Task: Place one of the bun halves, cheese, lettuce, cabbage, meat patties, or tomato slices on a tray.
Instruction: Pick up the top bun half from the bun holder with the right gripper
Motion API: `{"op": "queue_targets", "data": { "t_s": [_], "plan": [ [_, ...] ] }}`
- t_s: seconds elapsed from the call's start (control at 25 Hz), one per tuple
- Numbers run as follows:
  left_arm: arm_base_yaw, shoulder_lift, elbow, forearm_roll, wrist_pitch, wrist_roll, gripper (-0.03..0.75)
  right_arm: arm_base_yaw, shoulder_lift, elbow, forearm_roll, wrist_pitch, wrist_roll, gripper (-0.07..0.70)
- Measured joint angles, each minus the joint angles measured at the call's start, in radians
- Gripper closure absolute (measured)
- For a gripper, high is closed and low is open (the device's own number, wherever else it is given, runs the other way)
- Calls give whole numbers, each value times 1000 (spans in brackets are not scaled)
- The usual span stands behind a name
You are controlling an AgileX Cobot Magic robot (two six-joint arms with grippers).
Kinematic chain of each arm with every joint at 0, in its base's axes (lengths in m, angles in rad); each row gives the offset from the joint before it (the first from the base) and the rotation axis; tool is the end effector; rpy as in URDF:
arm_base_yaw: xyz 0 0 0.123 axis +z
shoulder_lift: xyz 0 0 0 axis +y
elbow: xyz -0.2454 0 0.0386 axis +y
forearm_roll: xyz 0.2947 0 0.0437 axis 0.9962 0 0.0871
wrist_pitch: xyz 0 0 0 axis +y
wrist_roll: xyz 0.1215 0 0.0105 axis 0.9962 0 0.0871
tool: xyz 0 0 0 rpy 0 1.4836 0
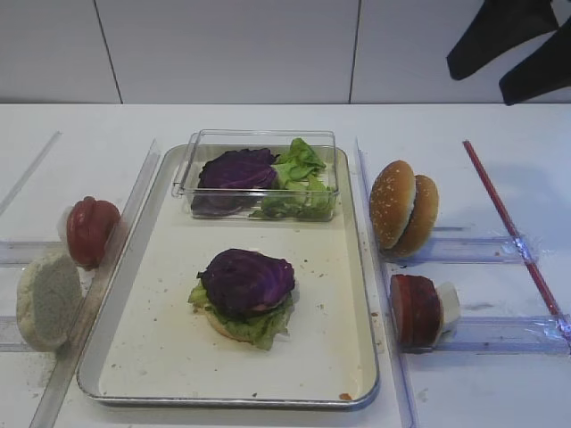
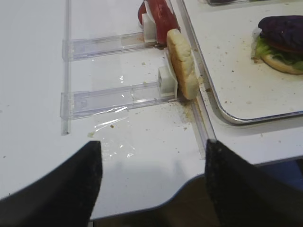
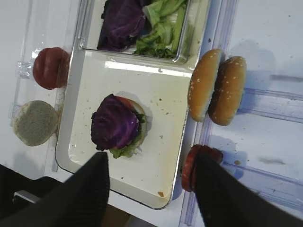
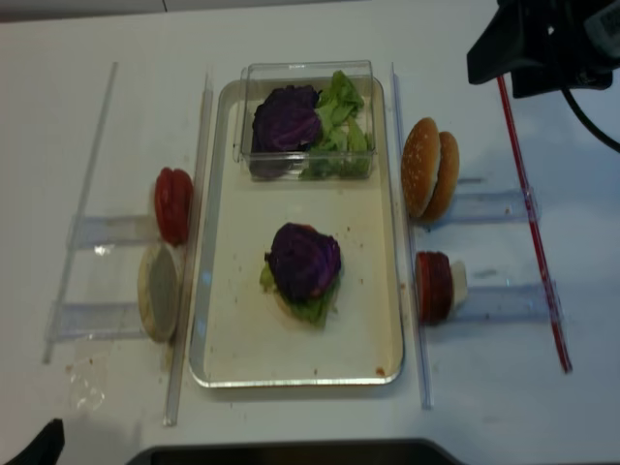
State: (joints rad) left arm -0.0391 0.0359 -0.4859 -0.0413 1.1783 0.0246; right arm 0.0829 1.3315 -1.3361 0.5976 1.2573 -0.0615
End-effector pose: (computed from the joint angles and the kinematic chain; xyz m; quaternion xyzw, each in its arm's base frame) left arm 0.0999 -0.0086 0.2650 0.0300 0.8932 -0.0238 0.4480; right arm 0.3135 0.0916 0.3235 -0.0351 0.9360 0.2946 0.1892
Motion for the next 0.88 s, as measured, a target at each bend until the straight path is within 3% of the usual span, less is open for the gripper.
{"op": "queue_targets", "data": {
  "t_s": [0.48, 0.88],
  "plan": [
    [0, 0, 0, 0, 0, 0, 286, 0, 77, -2, 2, -8, 11, 238],
    [0, 0, 0, 0, 0, 0, 287, 1, 154, -116, 4, -11, 11, 238]
  ]
}}
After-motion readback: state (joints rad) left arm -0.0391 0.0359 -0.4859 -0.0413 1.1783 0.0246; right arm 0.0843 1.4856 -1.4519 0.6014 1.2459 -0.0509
